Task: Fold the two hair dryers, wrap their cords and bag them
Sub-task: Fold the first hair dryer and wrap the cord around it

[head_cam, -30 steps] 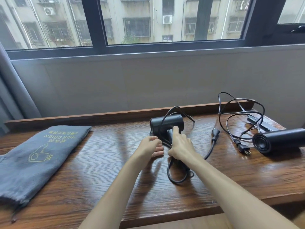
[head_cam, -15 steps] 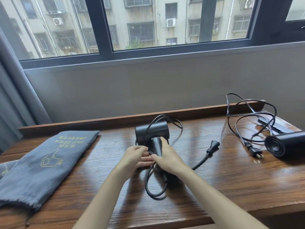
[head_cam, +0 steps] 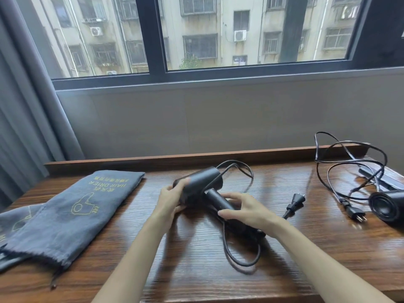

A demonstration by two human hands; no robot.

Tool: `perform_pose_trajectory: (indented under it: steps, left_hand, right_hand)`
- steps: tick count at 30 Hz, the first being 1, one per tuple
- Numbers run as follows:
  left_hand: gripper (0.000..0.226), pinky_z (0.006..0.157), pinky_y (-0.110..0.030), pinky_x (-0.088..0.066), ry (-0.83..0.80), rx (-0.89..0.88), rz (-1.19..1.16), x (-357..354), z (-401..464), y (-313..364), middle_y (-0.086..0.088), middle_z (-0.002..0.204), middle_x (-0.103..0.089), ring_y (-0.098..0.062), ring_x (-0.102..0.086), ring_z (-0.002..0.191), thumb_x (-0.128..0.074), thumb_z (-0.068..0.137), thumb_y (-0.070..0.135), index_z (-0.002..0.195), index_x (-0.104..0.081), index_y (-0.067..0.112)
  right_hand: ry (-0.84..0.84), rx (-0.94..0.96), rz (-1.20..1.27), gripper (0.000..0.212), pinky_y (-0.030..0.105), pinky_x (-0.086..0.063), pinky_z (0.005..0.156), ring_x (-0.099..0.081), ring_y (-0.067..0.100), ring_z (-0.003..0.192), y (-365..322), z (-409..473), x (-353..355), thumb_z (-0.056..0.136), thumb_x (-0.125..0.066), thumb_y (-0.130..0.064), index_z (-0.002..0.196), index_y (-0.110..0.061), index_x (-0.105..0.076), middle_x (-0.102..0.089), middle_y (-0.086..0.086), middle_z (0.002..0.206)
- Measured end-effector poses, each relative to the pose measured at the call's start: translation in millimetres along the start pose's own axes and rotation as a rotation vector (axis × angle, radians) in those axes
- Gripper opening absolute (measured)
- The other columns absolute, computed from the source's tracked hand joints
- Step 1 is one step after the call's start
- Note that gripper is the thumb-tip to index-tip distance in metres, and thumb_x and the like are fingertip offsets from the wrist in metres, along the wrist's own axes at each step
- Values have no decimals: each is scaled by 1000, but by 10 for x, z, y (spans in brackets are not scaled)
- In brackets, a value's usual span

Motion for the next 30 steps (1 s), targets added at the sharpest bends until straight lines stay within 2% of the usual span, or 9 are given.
perform_pose_trajectory:
  steps: [5, 9, 11, 14, 16, 19, 23, 25, 30]
  left_hand:
    - [51, 84, -46, -55, -155, 94, 148, 275, -1, 92, -15, 104, -68, -28, -64, 88, -77, 71, 46, 108, -67, 12]
    - [75, 98, -52, -48, -328, 244, 184, 395, -9, 202, -18, 112, -70, -31, -65, 99, -88, 54, 48, 115, -65, 12]
    - [67, 98, -50, -48, -334, 249, 201, 410, -3, 230, -19, 112, -71, -32, -66, 99, -83, 62, 44, 117, -64, 10]
    - [51, 86, -45, -54, -279, 206, 134, 380, -42, 217, -19, 104, -73, -29, -70, 83, -74, 77, 38, 115, -63, 7]
    - [47, 72, -38, -57, -255, 169, 81, 355, -72, 214, -19, 101, -73, -28, -70, 76, -72, 79, 36, 113, -63, 5]
    - [47, 76, -40, -55, -162, 67, 62, 349, -79, 229, -22, 103, -73, -31, -69, 82, -74, 79, 34, 111, -65, 1]
    - [37, 74, -40, -55, -31, -22, 13, 450, -106, 284, -18, 94, -73, -29, -67, 75, -75, 79, 30, 105, -68, 5]
    - [34, 71, -38, -54, 20, -37, -49, 592, -111, 306, -16, 92, -72, -28, -66, 75, -74, 80, 28, 104, -67, 6]
    - [30, 69, -39, -56, 113, -49, -147, 1025, -127, 279, -17, 91, -69, -28, -66, 75, -71, 83, 28, 99, -62, 4]
  right_hand:
    - [-201, -3, -130, 53, 15, -50, 81, -69, 9, 90, -133, 46, 125, 85, -71, -24, 134, -28, -53, -73, 0, 110]
    - [-318, -8, -258, 61, 34, -47, 102, -63, 13, 111, -248, 123, 180, 83, -72, -33, 139, -32, -47, -63, -4, 129]
    - [-334, 16, -373, 62, 33, -44, 104, -56, 14, 120, -328, 173, 187, 84, -71, -33, 140, -34, -45, -57, -1, 135]
    - [-214, 59, -435, 54, 32, -45, 102, -57, 11, 114, -460, 256, 134, 82, -71, -39, 133, -34, -53, -61, -3, 124]
    - [-64, 106, -290, 39, 26, -48, 97, -61, 3, 106, -550, 284, 72, 81, -71, -45, 116, -30, -65, -68, -8, 113]
    - [36, 109, -9, 27, 13, -46, 82, -63, -1, 91, -663, 330, -49, 87, -66, -40, 101, -18, -73, -73, -2, 105]
    - [193, 96, 361, 17, 33, -46, 92, -64, 15, 87, -764, 414, -126, 96, -54, -16, 83, -9, -63, -74, 11, 87]
    - [159, 92, 531, 21, 39, -51, 90, -67, 26, 85, -778, 351, -32, 100, -46, -13, 80, -9, -55, -71, 13, 77]
    - [105, 18, 549, 18, 46, -58, 78, -68, 29, 64, -494, 72, 368, 99, -46, -11, 87, -4, -57, -60, 12, 67]
Point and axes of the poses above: each hand's wrist, its own z-axis towards the middle knuckle, its own x-axis out of the back of the hand, y = z × x, the point moved 2 cm from there along z, towards the middle knuckle
